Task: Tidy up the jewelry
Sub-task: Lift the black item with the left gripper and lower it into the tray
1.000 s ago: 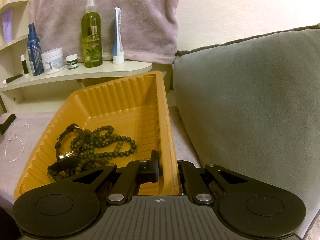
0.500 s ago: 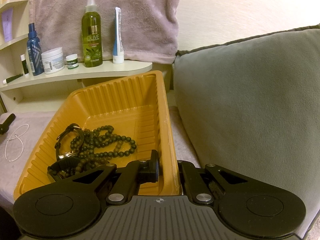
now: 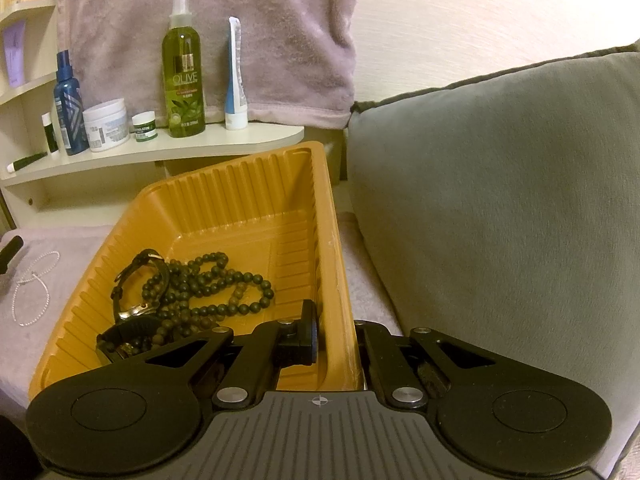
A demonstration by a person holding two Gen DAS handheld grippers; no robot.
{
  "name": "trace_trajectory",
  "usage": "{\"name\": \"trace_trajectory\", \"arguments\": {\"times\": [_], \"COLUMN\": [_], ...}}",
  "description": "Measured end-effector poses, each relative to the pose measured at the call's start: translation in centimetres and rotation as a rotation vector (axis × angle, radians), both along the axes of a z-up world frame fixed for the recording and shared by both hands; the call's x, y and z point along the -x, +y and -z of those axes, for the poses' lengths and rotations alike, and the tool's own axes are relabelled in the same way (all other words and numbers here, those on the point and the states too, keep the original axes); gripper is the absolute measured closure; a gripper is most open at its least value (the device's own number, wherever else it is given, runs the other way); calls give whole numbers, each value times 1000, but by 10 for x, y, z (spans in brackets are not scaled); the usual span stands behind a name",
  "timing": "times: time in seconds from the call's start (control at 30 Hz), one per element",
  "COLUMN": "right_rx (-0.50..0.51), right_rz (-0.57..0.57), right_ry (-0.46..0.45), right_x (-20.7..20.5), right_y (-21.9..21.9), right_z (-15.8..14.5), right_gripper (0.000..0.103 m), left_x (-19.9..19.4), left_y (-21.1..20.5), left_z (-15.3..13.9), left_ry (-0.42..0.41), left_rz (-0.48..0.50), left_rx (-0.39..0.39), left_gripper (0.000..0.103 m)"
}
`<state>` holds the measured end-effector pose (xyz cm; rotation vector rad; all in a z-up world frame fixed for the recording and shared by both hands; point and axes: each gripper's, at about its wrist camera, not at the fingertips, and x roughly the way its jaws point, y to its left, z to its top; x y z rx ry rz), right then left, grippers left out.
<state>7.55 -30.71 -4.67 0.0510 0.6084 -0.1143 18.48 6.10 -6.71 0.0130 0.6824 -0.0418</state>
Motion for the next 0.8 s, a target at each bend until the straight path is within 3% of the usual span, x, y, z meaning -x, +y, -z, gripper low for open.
{"name": "trace_trajectory", "arguments": {"times": [0.43,0.8], "right_rx": [-2,-6], "right_rz": [0,2], "right_ry": [-1,-2], "right_x": [0,1], "right_y": [0,2], "right_z": [0,-2], "right_gripper": [99,99], "left_x": [19,31], "left_y": [-34,-88], "left_z": [-47,-72], "left_ry": [-80,-111], "left_rz": [96,260], "left_rx": [61,125], "left_gripper": [83,83]}}
